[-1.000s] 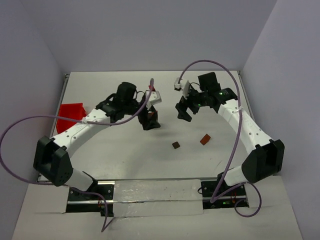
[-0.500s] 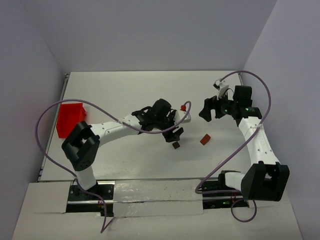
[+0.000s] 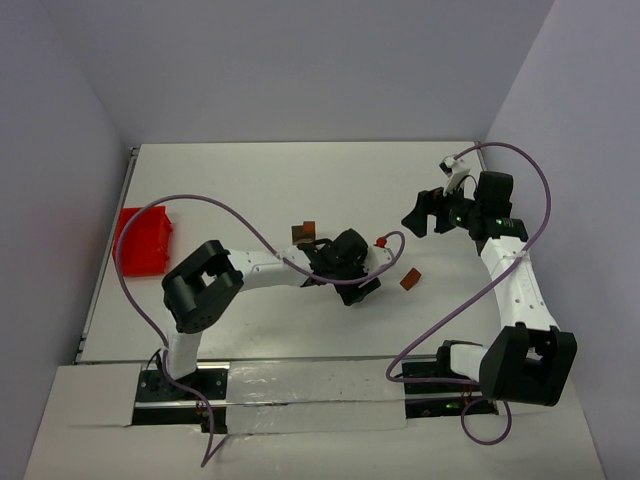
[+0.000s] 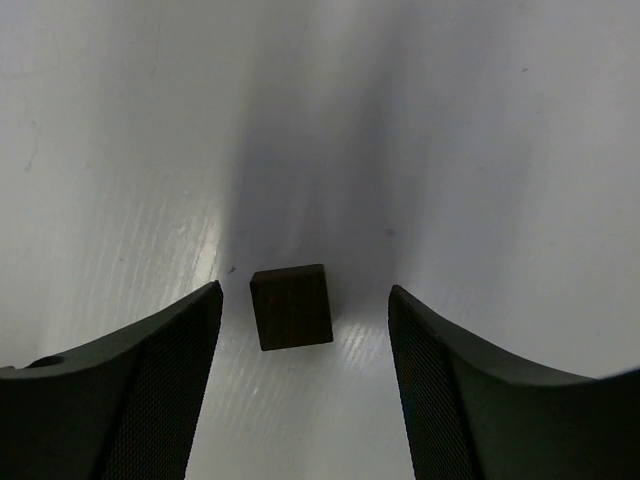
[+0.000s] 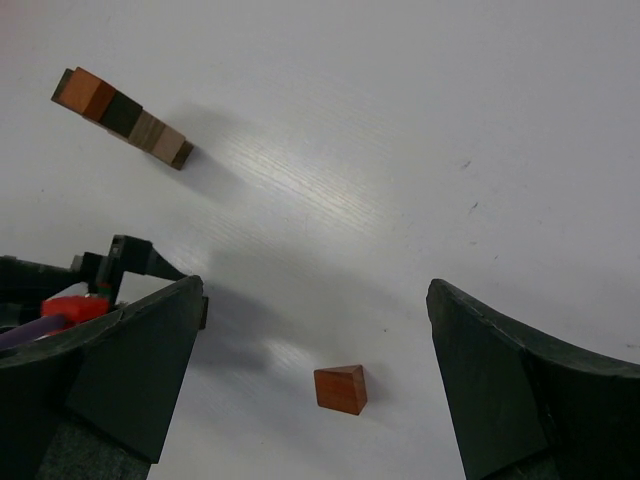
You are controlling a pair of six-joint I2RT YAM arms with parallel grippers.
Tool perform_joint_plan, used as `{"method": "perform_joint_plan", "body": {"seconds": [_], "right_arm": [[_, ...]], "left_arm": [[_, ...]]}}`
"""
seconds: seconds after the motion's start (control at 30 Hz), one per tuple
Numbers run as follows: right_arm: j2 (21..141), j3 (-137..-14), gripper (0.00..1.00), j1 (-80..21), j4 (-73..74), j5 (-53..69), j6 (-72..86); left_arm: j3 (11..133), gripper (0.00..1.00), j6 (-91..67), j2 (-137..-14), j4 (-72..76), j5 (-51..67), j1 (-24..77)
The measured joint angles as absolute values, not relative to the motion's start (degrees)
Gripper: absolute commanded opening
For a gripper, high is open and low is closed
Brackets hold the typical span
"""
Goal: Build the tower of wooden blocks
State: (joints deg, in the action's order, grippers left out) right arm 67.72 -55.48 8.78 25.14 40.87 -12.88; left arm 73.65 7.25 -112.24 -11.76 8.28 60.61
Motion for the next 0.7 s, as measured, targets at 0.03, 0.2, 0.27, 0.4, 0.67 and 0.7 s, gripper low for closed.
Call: {"method": "perform_joint_plan", "body": {"seconds": [0.03, 0.2, 0.27, 0.4, 0.67, 0.7], "right_arm": [[67.7, -55.5, 1.00, 8.8, 25.0, 41.2, -12.8], [67.7, -55.5, 1.00, 8.8, 24.7, 42.5, -12.4], [67.7, -55.5, 1.00, 8.8, 24.6, 42.9, -12.4], [67.7, -55.5, 1.00, 8.8, 24.6, 43.1, -12.4], [67.7, -55.5, 1.00, 8.8, 24.6, 43.2, -12.3], [67.7, -55.5, 1.00, 8.8, 24.6, 43.2, -12.2]], "left_arm": [[73.8, 0.73, 6.8, -112.7, -12.1, 7.6, 60.6], [75.5, 0.71, 5.6, -114.5, -13.7, 5.8, 60.6], [76.1, 0.65, 5.1, -114.8, -13.9, 5.8, 60.6], [76.7, 0.42, 4.8, -115.2, -14.3, 6.0, 60.7], [77.1, 0.49, 4.8, -115.4, -15.7, 6.9, 60.7], [77.1, 0.54, 4.8, -115.4, -15.9, 6.9, 60.7]]}}
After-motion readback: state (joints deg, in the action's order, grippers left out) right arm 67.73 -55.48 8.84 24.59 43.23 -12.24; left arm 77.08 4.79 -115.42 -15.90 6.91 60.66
